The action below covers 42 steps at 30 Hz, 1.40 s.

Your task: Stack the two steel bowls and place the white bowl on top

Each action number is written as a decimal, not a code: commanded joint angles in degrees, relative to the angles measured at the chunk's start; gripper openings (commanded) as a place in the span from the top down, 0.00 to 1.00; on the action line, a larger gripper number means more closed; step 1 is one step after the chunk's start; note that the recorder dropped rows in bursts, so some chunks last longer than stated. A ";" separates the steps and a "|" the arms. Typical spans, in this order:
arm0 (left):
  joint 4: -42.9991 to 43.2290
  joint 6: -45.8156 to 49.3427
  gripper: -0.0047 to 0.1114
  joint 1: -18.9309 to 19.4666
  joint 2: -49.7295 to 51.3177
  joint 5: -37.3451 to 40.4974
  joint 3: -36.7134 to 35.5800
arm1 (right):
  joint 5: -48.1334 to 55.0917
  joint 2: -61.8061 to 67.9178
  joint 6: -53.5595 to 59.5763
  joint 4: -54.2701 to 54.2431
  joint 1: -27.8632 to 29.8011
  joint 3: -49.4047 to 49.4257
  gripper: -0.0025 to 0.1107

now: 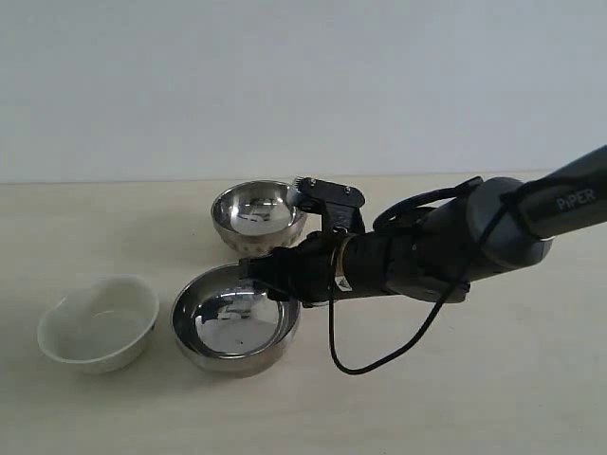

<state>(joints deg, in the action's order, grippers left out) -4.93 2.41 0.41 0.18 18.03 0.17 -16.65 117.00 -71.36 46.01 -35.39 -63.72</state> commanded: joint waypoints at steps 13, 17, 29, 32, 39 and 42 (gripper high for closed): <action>0.00 -0.27 0.93 -0.29 -0.18 -0.43 -0.17 | 22.15 0.64 -2.64 0.21 2.93 -17.37 0.30; 0.00 -0.27 0.93 -0.29 -0.18 -0.43 -0.17 | 25.32 6.89 -4.11 -0.17 2.93 -25.07 0.30; 0.00 -0.27 0.93 -0.29 -0.18 -0.43 -0.17 | 22.33 19.74 -8.89 -3.31 2.91 -35.02 0.39; 0.00 -0.27 0.93 -0.29 -0.18 -0.43 -0.17 | 22.43 20.82 -8.89 -3.45 2.91 -35.02 0.39; 0.00 -0.27 0.93 -0.29 -0.18 -0.43 -0.17 | 20.43 20.82 -7.82 -3.45 2.91 -35.44 0.64; 0.00 -0.27 0.93 -0.29 -0.18 -0.43 -0.17 | 18.92 20.82 -7.82 -3.45 2.73 -35.53 0.91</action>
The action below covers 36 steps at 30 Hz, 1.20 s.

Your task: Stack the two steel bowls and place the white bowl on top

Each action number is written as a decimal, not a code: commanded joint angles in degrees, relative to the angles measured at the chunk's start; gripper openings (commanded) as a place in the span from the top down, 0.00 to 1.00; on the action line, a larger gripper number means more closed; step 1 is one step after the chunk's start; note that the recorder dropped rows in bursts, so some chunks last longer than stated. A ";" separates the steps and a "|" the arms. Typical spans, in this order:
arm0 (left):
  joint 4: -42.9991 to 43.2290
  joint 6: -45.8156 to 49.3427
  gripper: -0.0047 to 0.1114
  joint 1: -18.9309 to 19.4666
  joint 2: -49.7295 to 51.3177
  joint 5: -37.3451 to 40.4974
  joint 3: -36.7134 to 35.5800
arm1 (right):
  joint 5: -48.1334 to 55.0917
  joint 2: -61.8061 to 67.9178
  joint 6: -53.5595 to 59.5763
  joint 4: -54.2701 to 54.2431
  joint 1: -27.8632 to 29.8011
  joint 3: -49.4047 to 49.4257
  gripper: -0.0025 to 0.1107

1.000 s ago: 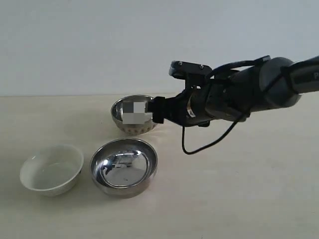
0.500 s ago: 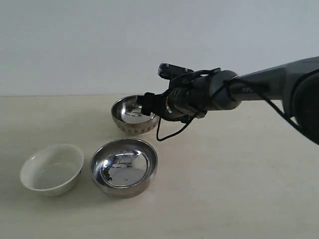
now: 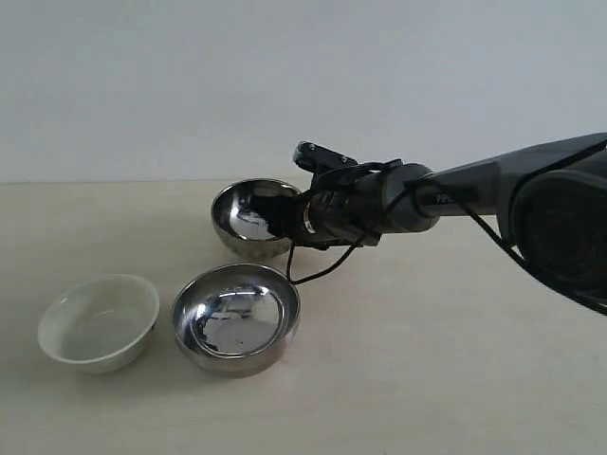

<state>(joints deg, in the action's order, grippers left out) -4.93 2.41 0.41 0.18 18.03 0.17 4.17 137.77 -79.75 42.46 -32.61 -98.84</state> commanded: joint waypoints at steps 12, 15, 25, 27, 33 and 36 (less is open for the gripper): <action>0.00 -0.27 0.93 -0.29 -0.18 -0.43 -0.17 | 8.63 -16.81 16.27 -7.22 -2.97 1.06 0.98; 0.00 -0.27 0.93 -0.29 -0.18 -0.43 -0.17 | 25.17 -24.14 46.82 -28.02 -3.35 1.06 0.98; 0.00 -0.27 0.93 -0.29 -0.18 -0.43 -0.17 | 37.74 -27.02 75.94 -56.95 -4.53 6.16 0.98; 0.00 -0.27 0.93 -0.29 -0.18 -0.43 -0.17 | 34.94 -26.23 75.48 -56.83 -4.53 8.92 0.98; 0.00 -0.27 0.93 -0.29 -0.18 -0.43 -0.17 | 31.82 -22.84 75.59 -57.40 -4.64 13.22 0.98; 0.00 -0.27 0.93 -0.29 -0.18 -0.43 -0.17 | 30.11 -21.30 75.59 -57.40 -4.64 13.22 0.98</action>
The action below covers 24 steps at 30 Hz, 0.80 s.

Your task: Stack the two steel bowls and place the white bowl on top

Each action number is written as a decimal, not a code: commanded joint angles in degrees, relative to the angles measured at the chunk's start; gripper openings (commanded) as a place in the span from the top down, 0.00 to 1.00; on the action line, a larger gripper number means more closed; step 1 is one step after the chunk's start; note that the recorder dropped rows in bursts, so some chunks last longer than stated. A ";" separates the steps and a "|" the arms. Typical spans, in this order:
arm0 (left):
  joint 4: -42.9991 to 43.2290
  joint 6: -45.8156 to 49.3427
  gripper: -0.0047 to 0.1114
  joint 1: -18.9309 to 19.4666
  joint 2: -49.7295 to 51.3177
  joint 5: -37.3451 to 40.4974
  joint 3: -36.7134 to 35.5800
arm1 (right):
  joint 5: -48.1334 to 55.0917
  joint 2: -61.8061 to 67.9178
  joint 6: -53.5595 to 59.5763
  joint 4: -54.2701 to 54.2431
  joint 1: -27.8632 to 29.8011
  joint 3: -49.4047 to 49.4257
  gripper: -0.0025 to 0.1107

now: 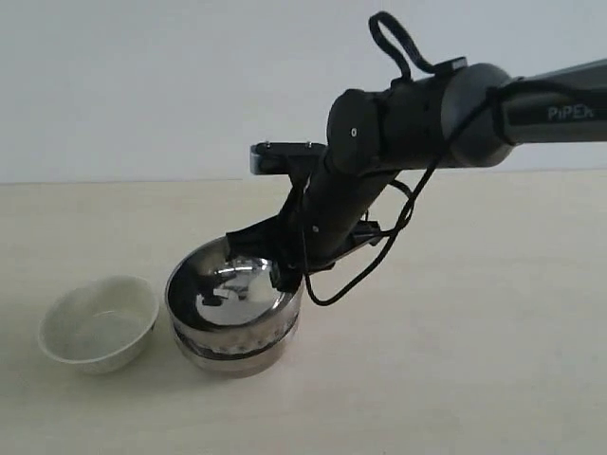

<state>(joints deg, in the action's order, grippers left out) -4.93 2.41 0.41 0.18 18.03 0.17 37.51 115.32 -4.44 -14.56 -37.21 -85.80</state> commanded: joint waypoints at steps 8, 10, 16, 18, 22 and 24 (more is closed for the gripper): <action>0.00 -0.27 0.93 -0.29 -0.18 -0.43 -0.17 | -5.84 2.21 0.53 -0.93 -0.04 0.18 0.98; 0.00 -0.27 0.93 -0.29 -0.18 -0.43 -0.17 | -5.94 2.21 0.53 -0.93 -0.04 0.18 0.98; 0.00 -0.27 0.93 -0.29 -0.18 -0.43 -0.17 | -5.94 2.48 0.53 -1.06 -0.04 0.18 0.85; 0.00 -0.27 0.93 -0.29 -0.18 -0.43 -0.17 | -5.94 3.12 0.53 -1.06 -0.04 0.18 0.76; 0.00 -0.27 0.93 -0.29 -0.18 -0.43 -0.17 | -6.41 3.79 0.53 -1.18 -0.04 0.18 0.66; 0.00 -0.27 0.93 -0.29 -0.18 -0.43 -0.17 | -7.24 3.79 0.53 -1.18 -0.04 0.18 0.67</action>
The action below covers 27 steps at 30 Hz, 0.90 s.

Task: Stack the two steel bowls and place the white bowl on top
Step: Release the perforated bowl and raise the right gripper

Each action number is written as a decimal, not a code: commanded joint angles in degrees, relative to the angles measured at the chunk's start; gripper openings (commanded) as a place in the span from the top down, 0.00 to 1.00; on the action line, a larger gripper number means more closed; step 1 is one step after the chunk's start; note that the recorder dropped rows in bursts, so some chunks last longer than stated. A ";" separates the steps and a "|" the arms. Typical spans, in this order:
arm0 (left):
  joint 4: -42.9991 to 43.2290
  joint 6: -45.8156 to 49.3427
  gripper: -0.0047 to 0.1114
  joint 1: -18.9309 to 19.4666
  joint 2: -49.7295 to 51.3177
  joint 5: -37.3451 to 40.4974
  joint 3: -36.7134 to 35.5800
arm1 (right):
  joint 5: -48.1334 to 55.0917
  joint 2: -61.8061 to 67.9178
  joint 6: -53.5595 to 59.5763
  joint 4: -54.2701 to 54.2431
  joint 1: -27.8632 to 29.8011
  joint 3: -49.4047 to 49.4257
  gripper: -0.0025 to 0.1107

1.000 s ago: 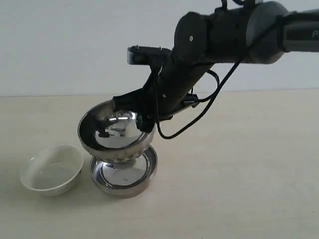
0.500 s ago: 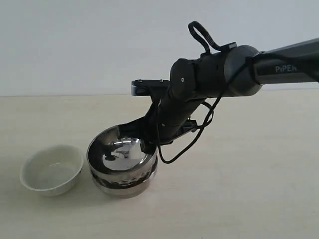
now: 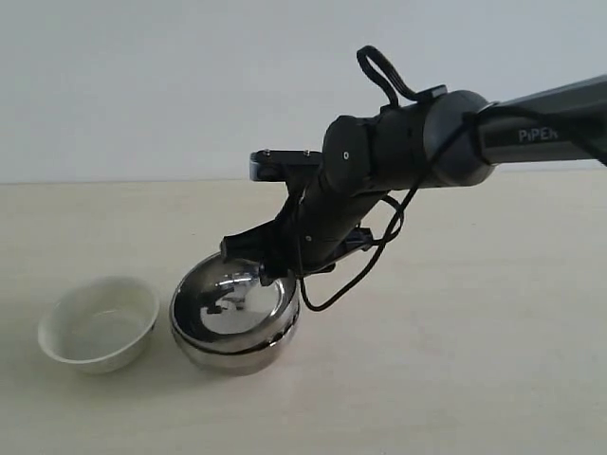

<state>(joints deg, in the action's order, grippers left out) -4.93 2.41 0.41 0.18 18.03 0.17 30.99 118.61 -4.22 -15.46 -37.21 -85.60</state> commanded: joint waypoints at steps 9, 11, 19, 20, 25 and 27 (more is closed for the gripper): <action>0.00 -0.27 0.93 -0.29 -0.18 -0.43 -0.17 | -2.04 -2.29 1.43 -0.27 -0.04 -0.78 0.67; 0.00 -0.27 0.93 -0.29 -0.18 -0.43 -0.17 | -1.89 -3.60 1.86 -0.15 -0.04 -0.78 0.67; 0.00 -0.27 0.93 -0.29 -0.18 -0.43 -0.17 | 0.78 -6.46 1.86 2.00 -0.04 -0.78 0.70; 0.00 -0.27 0.93 -0.29 -0.18 -0.43 -0.17 | 1.06 -6.46 2.15 2.61 -0.04 -0.51 0.75; 0.00 -0.27 0.93 -0.29 -0.18 -0.43 -0.17 | -1.59 -6.46 4.22 2.95 -0.04 2.77 0.98; 0.00 -0.27 0.93 -0.29 -0.18 -0.43 -0.17 | -2.57 -6.46 4.22 2.95 -0.04 3.33 0.98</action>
<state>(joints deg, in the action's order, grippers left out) -4.93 2.41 0.41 0.18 18.03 0.17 30.19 112.76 -1.01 -13.23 -37.21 -83.09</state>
